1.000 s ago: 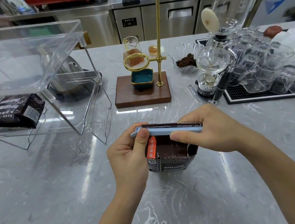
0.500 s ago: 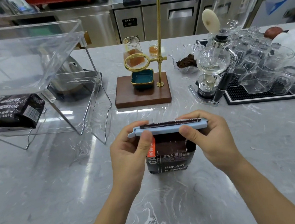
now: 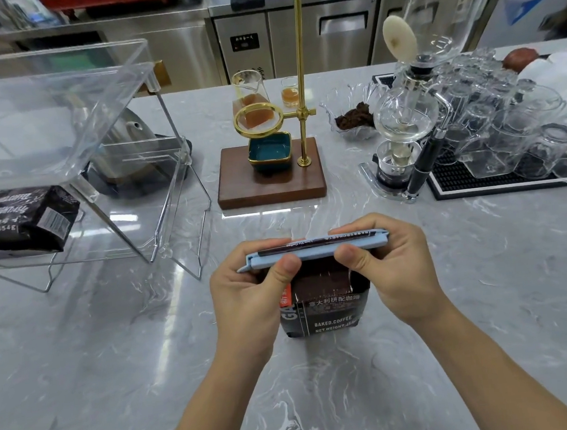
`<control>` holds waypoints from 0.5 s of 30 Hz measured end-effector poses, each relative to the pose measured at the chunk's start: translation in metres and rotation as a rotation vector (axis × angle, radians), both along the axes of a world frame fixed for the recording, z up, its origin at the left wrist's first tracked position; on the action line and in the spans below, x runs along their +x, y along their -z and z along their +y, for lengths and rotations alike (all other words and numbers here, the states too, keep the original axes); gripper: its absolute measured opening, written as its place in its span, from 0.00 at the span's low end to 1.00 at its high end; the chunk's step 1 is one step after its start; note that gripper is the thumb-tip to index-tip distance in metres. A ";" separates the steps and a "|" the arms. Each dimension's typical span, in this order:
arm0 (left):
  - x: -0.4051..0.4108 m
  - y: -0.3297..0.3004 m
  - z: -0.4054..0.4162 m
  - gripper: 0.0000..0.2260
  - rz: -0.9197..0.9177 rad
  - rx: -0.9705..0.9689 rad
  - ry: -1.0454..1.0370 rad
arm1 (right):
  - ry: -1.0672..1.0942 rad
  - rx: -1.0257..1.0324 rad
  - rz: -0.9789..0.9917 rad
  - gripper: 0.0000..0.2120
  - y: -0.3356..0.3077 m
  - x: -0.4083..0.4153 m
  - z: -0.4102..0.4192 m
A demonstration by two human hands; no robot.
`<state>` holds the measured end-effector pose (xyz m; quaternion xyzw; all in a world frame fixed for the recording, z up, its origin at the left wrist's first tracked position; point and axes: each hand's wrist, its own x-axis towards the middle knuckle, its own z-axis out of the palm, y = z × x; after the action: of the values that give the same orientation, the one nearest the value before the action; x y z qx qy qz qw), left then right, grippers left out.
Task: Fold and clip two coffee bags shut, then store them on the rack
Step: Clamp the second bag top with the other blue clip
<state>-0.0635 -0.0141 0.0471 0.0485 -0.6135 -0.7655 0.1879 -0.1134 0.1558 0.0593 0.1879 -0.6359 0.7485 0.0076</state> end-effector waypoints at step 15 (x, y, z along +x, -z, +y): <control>0.013 0.063 0.006 0.38 -0.157 -0.157 0.235 | 0.002 0.063 -0.121 0.19 0.064 0.016 -0.011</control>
<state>-0.0506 -0.0078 -0.0159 0.0215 -0.6856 -0.7258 0.0518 -0.0970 0.1451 -0.0042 0.1421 -0.6587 0.7380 -0.0360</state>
